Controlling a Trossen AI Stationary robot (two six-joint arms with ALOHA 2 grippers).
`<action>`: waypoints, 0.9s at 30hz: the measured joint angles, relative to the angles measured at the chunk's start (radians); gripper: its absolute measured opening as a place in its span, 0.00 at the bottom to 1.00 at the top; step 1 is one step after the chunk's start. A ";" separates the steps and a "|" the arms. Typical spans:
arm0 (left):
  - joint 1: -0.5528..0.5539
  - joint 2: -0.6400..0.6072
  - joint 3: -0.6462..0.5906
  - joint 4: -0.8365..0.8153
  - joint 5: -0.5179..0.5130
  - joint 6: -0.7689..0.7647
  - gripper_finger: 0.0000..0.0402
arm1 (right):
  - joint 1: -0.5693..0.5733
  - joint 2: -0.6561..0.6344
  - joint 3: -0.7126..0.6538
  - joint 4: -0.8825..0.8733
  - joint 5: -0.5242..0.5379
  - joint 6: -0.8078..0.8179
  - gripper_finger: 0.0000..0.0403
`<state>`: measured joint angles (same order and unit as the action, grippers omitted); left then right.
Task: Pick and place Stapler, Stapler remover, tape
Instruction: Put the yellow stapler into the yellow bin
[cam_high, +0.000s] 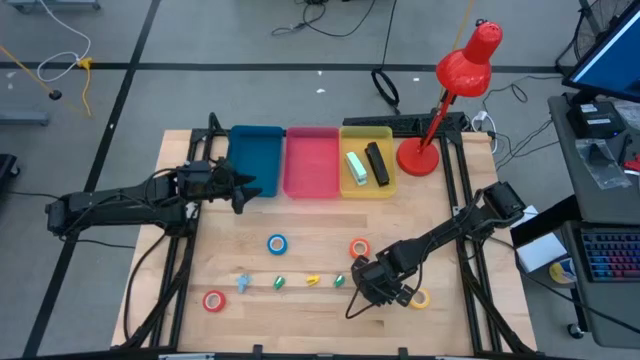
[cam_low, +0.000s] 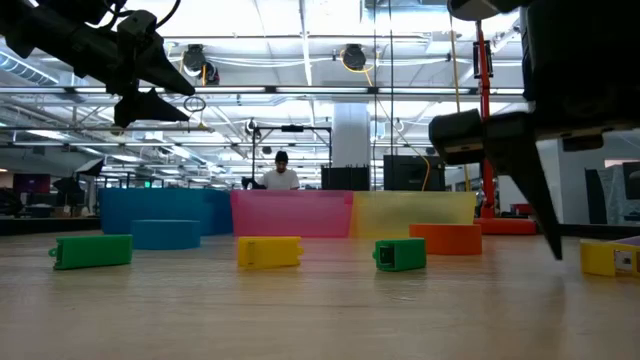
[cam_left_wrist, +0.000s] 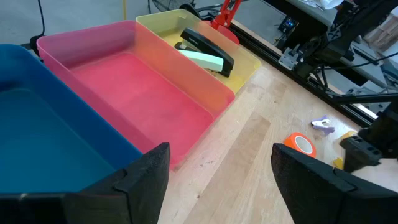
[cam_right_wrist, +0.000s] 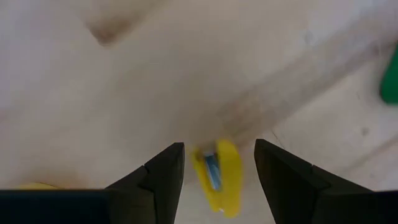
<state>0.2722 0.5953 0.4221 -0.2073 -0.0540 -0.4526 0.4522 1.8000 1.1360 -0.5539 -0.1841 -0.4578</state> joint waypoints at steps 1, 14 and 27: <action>0.000 0.000 0.000 0.000 0.000 0.001 0.68 | 0.000 0.002 -0.002 0.001 0.001 0.000 0.47; 0.000 0.000 0.000 0.000 0.000 -0.001 0.68 | 0.000 -0.001 -0.057 0.035 0.007 -0.001 0.39; 0.000 0.000 0.000 0.000 0.000 -0.006 0.68 | -0.017 -0.034 -0.054 0.010 0.086 0.051 0.17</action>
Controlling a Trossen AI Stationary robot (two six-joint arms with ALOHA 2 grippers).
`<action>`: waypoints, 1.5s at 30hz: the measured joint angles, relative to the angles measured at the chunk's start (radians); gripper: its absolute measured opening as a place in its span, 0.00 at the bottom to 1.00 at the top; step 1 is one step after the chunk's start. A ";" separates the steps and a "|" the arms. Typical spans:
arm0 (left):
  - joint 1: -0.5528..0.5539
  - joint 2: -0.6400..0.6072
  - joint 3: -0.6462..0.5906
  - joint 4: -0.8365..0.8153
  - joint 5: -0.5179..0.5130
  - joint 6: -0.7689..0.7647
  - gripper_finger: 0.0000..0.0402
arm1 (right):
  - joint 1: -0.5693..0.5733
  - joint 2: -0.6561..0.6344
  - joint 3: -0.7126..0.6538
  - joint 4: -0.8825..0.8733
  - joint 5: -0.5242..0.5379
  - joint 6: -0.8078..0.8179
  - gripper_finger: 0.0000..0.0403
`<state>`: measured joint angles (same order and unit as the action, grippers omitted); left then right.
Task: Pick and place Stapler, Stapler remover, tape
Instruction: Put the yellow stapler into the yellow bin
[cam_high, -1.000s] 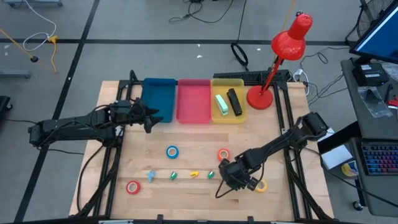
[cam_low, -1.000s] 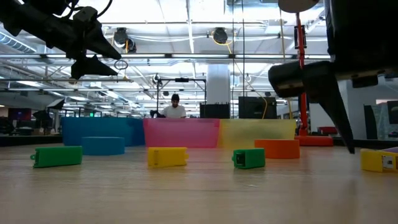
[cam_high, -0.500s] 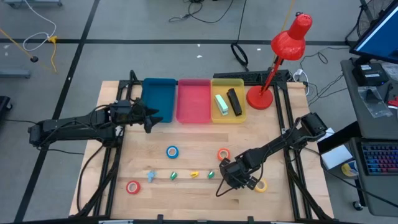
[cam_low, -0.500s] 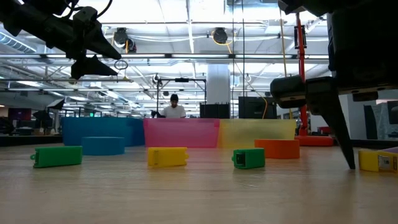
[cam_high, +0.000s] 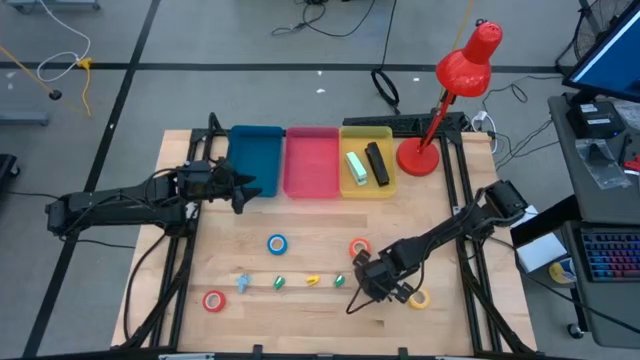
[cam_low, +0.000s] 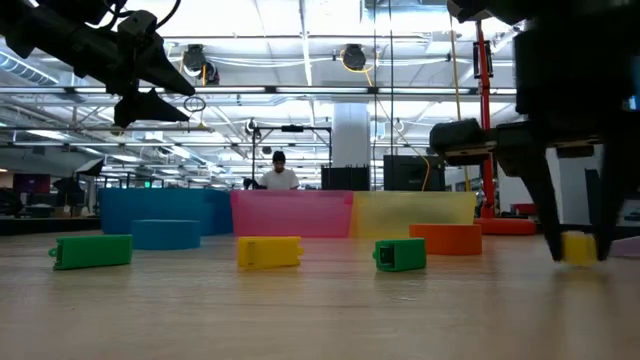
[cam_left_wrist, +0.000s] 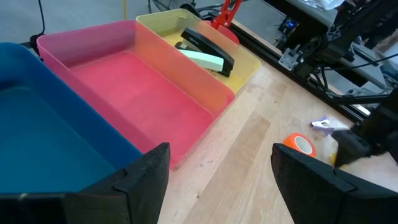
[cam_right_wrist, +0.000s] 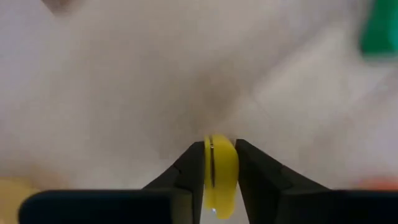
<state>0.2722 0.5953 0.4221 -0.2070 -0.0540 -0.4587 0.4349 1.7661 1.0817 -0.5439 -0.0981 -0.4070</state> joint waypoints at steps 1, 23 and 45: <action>0.000 0.000 0.000 0.000 0.000 0.000 0.68 | -0.005 -0.008 0.000 -0.005 0.002 0.018 0.16; 0.000 0.000 0.000 0.003 -0.028 -0.018 0.68 | -0.474 -0.445 0.003 0.068 0.371 0.226 0.18; 0.000 0.000 0.000 0.003 -0.105 -0.085 0.68 | -1.071 -0.104 0.003 0.467 0.142 0.403 0.18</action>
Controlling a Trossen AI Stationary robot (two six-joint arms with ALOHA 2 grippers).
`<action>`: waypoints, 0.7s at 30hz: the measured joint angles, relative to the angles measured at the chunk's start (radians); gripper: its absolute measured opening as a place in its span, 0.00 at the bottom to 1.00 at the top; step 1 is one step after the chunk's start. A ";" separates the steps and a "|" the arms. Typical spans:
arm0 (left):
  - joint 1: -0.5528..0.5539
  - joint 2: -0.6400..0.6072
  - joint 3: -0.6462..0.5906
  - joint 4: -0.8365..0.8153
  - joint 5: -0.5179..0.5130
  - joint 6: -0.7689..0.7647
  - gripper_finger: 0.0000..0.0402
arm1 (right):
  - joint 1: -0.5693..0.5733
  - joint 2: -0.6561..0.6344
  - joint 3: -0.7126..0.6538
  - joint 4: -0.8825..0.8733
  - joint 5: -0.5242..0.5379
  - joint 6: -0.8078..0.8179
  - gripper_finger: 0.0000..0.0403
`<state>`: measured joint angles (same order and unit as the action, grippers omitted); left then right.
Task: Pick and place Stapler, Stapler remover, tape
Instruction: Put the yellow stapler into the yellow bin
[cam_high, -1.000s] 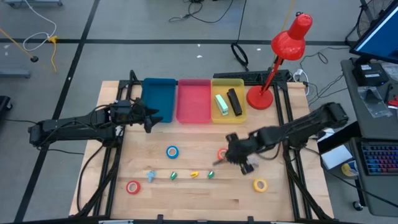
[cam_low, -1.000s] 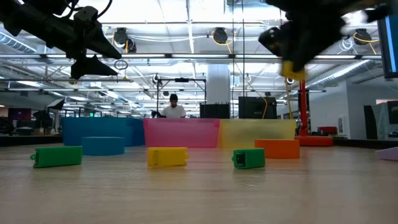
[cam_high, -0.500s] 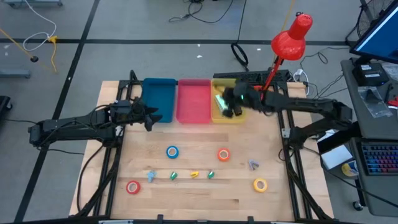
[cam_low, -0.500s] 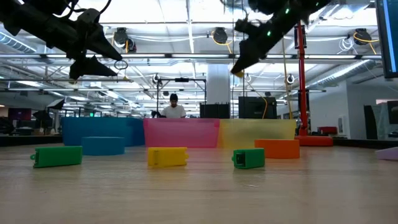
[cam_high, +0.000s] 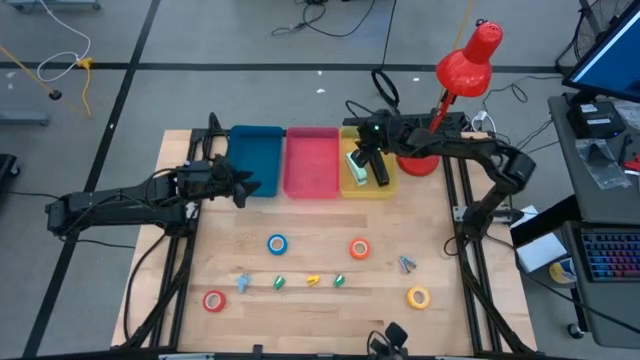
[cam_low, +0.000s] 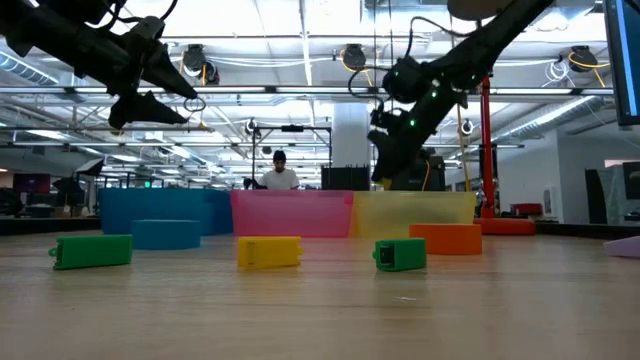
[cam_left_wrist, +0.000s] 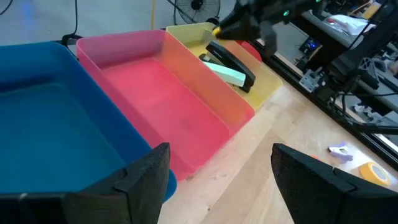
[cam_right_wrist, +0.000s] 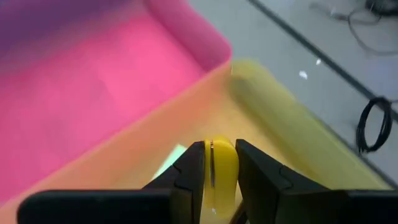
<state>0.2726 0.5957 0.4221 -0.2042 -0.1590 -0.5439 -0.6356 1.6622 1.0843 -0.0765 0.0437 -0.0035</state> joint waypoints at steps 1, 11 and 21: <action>0.000 0.000 0.000 0.000 0.000 -0.008 0.68 | -0.004 0.014 0.000 0.002 -0.001 0.005 0.19; 0.000 0.000 0.000 0.000 -0.001 -0.042 0.68 | -0.012 0.122 0.000 -0.004 -0.075 0.071 0.19; 0.000 0.000 0.000 0.000 -0.001 -0.042 0.68 | -0.013 0.123 0.000 -0.006 -0.053 0.070 0.20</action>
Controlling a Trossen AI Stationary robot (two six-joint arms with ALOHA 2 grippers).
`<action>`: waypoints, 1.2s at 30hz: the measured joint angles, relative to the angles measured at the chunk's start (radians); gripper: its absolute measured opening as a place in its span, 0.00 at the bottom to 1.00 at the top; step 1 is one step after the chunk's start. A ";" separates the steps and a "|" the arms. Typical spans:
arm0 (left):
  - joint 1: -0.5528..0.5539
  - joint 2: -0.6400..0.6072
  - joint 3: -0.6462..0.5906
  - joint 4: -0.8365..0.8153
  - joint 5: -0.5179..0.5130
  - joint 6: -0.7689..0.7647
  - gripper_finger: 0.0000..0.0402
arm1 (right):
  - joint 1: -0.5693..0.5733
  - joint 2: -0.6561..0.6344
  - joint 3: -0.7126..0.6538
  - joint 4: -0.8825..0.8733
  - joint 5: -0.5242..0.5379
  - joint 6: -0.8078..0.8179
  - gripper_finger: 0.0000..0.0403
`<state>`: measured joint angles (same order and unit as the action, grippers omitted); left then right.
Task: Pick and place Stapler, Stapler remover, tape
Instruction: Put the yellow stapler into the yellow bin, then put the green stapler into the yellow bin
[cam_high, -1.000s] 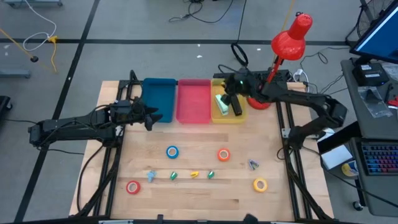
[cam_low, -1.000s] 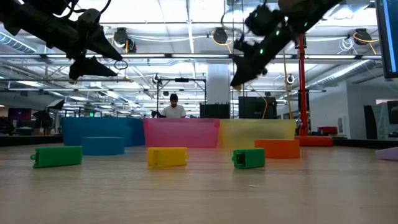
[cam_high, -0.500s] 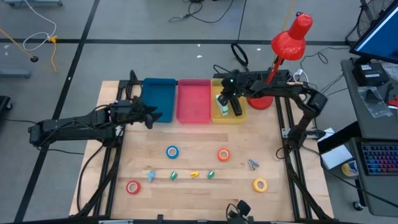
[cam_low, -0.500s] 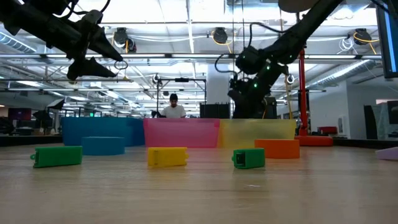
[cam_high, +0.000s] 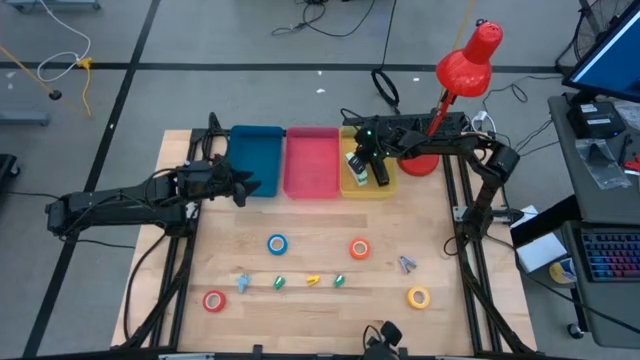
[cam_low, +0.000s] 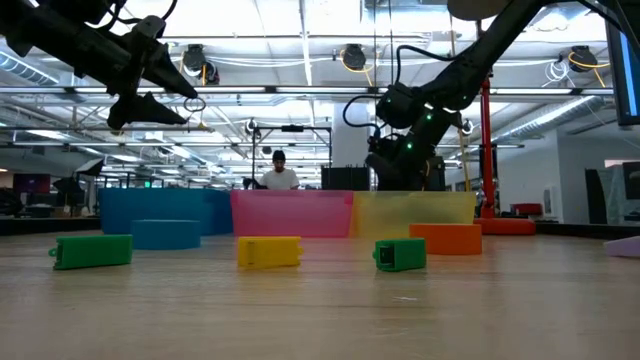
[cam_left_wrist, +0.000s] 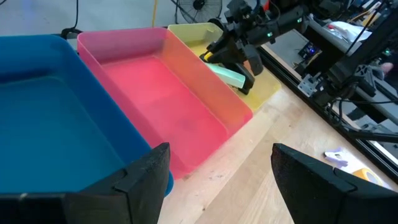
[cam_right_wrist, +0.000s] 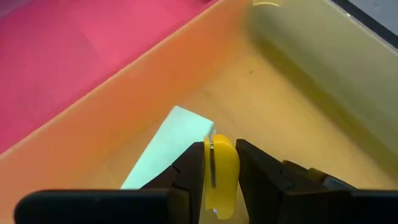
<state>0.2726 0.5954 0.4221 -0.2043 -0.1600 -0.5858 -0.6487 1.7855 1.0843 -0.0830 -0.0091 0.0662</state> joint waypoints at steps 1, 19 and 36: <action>0.000 0.000 0.000 0.000 0.000 0.000 0.68 | 0.000 0.000 0.000 0.000 0.015 0.001 0.21; 0.000 0.000 0.000 0.000 0.002 0.005 0.68 | 0.003 -0.056 0.001 -0.015 0.057 0.001 0.40; 0.000 0.000 0.000 -0.002 0.037 0.021 0.68 | 0.179 -0.527 0.001 -0.363 -0.258 0.016 0.35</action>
<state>0.2722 0.5953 0.4223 -0.2066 -0.1234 -0.5649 -0.4696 1.2581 1.0855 -0.4462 -0.2670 0.0825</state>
